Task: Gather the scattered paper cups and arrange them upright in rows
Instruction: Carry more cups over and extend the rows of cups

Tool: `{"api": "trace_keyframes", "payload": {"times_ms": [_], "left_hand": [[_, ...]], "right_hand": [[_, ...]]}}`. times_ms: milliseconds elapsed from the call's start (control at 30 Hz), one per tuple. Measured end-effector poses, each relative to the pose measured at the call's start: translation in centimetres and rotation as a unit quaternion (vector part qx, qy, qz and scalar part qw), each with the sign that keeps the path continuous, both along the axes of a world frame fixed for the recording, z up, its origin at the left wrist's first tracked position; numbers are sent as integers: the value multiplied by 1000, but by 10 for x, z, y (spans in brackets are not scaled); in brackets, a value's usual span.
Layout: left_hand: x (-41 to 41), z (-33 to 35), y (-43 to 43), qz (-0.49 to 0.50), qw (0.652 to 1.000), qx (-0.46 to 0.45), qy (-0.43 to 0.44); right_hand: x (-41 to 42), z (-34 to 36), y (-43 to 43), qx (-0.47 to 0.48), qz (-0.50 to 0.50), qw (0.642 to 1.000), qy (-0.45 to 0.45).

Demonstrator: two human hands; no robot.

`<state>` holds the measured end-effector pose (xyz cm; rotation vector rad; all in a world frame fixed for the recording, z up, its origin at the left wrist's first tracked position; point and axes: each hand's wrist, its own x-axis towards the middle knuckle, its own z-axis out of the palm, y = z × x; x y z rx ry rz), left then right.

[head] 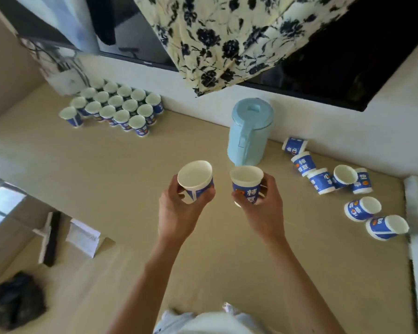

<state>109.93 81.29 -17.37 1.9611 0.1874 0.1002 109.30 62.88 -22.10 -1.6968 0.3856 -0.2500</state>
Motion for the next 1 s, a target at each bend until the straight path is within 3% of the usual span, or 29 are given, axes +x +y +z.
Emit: {"api": "trace_keyframes", "payload": {"times_ms": [600,1000], "left_hand": [[-46,45,284,135,989,-46,-42],[46,34,391,157,987,-25,-23]], "right_hand": [[7,38,294,33,116,992,-39],[116,9,414,83,136,987,-32]]}}
